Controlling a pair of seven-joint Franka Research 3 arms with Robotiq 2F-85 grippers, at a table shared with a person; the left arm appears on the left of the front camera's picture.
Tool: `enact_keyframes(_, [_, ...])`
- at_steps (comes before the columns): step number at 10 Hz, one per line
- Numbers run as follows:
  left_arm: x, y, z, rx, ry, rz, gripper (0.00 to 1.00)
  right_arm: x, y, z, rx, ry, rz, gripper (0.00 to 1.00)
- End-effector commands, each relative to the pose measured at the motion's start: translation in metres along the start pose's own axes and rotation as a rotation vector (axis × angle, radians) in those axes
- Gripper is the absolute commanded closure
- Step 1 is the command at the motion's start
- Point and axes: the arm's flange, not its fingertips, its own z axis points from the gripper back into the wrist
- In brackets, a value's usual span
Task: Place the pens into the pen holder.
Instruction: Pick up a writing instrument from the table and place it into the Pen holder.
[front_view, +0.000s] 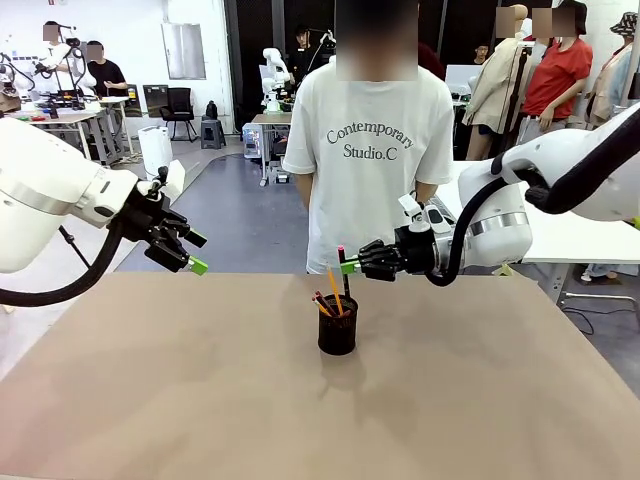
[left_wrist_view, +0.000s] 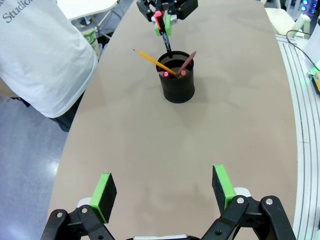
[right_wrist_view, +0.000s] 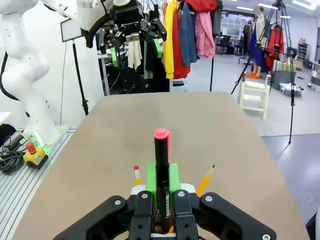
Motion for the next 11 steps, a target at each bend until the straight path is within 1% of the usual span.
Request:
enact_keyframes(1, [0.0003,0.0001,0.0028,0.005,0.009,0.005,0.0,0.0015,-0.0032,-0.0049,-0.017,0.003,-0.032,0.85])
enact_keyframes(5, [0.0003,0.0001,0.0028,0.005,0.009,0.005,0.0,0.0018,-0.0025,-0.0051,-0.004,0.014,-0.04,0.05])
enact_keyframes(6, [0.0003,0.0001,0.0028,0.005,0.009,0.005,0.0,0.0021,-0.0026,-0.0051,-0.003,0.017,-0.04,0.0])
enact_keyframes(11, [0.0003,0.0001,0.0028,0.005,0.009,0.005,0.0,0.0069,0.0004,-0.0019,0.017,0.029,-0.04,0.0])
